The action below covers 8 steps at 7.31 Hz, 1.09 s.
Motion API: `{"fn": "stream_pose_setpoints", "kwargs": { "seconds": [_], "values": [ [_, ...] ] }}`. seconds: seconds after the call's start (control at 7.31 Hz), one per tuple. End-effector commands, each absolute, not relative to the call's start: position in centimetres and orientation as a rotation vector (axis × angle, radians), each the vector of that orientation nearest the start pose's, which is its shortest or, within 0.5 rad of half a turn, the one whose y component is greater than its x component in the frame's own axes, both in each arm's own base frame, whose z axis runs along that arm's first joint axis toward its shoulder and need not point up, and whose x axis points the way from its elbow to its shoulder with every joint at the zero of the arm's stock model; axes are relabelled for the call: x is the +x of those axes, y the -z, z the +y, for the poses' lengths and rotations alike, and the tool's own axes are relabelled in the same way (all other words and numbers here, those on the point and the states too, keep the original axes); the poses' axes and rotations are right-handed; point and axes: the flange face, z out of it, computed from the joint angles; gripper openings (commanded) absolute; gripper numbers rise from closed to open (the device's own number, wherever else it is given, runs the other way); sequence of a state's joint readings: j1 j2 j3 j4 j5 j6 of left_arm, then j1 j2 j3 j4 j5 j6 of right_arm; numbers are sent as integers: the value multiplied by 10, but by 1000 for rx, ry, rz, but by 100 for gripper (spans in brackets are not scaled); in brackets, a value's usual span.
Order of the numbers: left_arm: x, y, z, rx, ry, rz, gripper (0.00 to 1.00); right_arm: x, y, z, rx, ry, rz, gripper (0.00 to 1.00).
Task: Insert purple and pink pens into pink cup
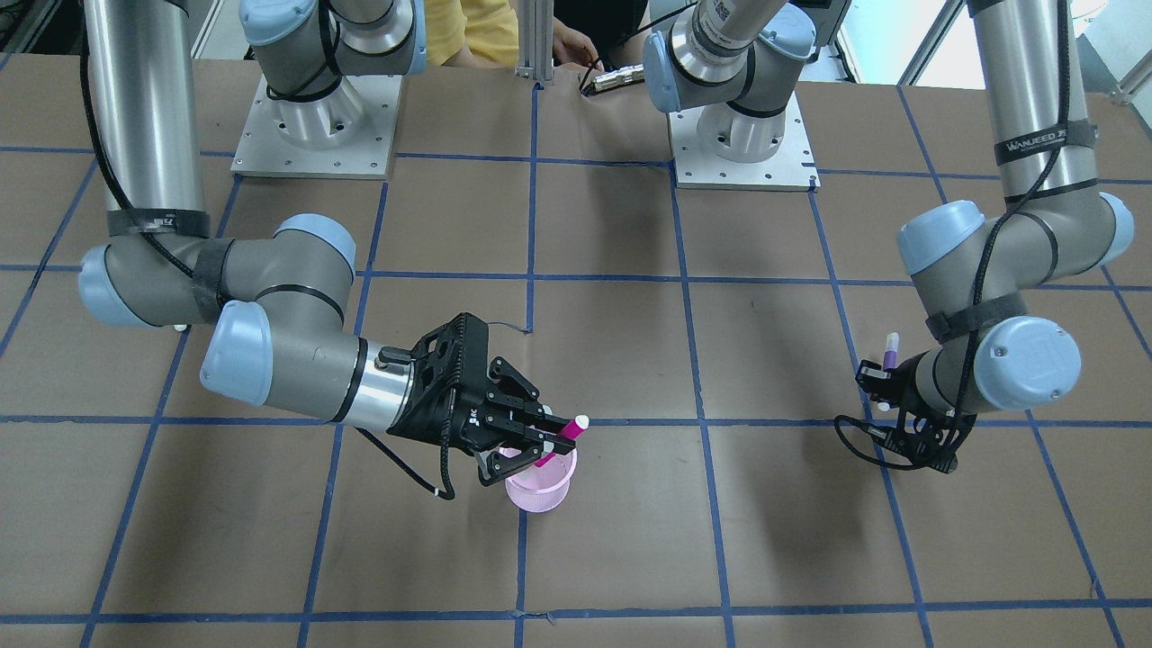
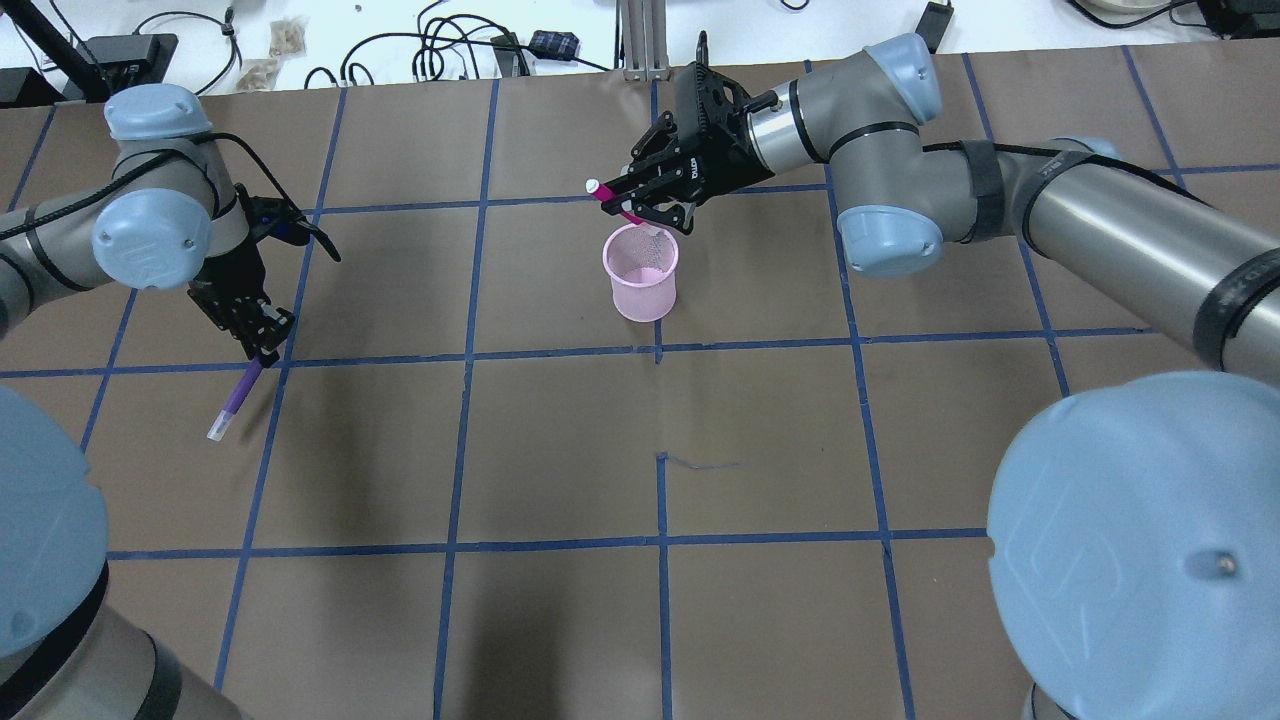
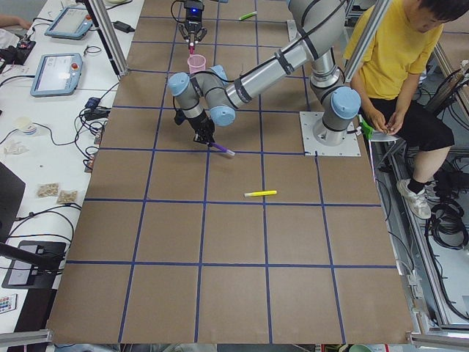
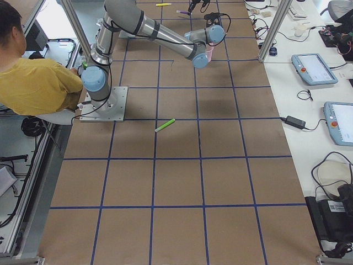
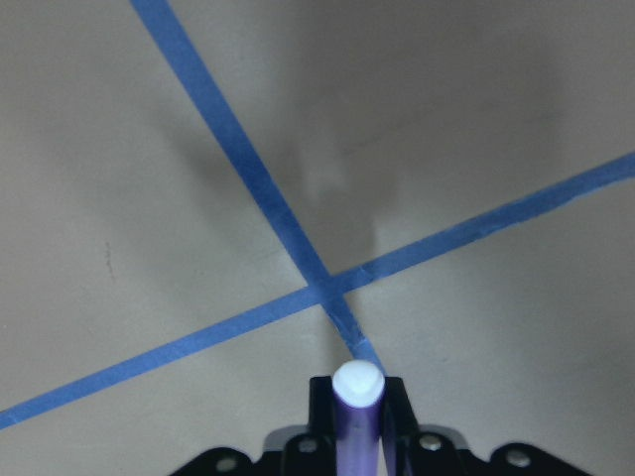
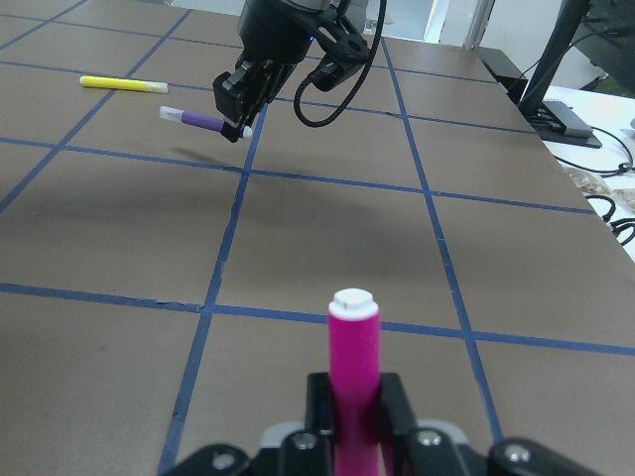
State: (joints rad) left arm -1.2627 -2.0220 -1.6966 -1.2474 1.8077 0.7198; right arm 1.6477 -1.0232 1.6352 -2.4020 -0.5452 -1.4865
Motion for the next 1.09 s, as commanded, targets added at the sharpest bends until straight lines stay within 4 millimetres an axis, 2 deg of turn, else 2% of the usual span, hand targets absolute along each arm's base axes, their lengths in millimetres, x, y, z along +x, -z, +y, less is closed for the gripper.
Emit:
{"fn": "stream_pose_setpoints", "kwargs": {
  "seconds": [0.0,0.27,0.41,0.55,0.82,0.96],
  "values": [
    [69,-219,-592,665,-494,2945,0,277,-264,-628,-1708,1005,1512,0],
    [60,-236,-592,650,-440,2961,0,277,-260,-627,-1699,984,1527,0],
    [51,-245,-591,658,-397,2995,0,277,-260,-626,-1640,958,1559,58],
    [47,-251,-589,647,-392,3003,0,277,-263,-627,-1558,923,1615,100],
    [34,-259,-587,626,-384,3000,0,270,-287,-632,-1435,878,1730,100],
    [30,-261,-584,610,-403,3008,0,243,-316,-631,-1438,884,1849,100]
  ]
}}
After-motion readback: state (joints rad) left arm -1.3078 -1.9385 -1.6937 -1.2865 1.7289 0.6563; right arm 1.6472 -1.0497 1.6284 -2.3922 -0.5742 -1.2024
